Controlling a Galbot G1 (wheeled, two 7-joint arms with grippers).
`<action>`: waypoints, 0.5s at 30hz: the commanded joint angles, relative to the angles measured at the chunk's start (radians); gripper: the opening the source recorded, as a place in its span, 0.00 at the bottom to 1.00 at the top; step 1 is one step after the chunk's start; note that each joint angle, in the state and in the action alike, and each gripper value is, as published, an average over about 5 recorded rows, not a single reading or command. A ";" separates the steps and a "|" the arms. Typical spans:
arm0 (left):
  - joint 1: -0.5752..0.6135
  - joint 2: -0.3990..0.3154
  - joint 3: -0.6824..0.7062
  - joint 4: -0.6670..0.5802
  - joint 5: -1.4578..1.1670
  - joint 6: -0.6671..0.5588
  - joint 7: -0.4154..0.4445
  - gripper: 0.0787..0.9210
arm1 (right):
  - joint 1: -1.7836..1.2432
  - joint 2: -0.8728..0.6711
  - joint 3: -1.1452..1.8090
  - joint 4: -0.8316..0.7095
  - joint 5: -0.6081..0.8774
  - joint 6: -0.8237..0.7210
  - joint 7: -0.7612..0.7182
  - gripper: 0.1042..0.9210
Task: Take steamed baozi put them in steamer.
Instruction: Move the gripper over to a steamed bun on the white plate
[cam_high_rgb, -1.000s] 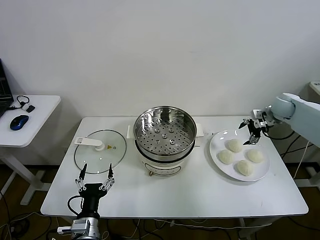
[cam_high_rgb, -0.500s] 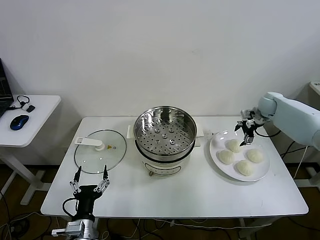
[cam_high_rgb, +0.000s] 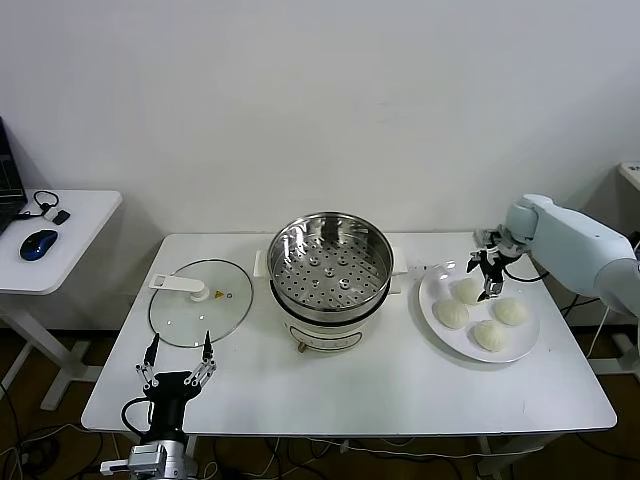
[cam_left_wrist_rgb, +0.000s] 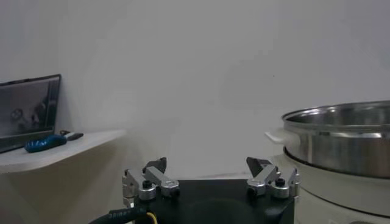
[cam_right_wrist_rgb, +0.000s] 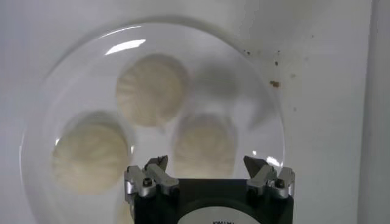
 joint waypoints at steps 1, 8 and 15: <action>0.001 -0.044 0.000 0.000 0.001 -0.002 0.000 0.88 | -0.028 0.029 0.046 -0.070 -0.033 0.016 -0.004 0.88; 0.001 -0.044 -0.003 0.000 0.000 -0.004 0.000 0.88 | -0.039 0.034 0.064 -0.085 -0.044 0.019 -0.004 0.88; 0.000 -0.045 -0.005 -0.001 0.001 -0.004 0.000 0.88 | -0.045 0.050 0.077 -0.096 -0.045 0.020 -0.004 0.88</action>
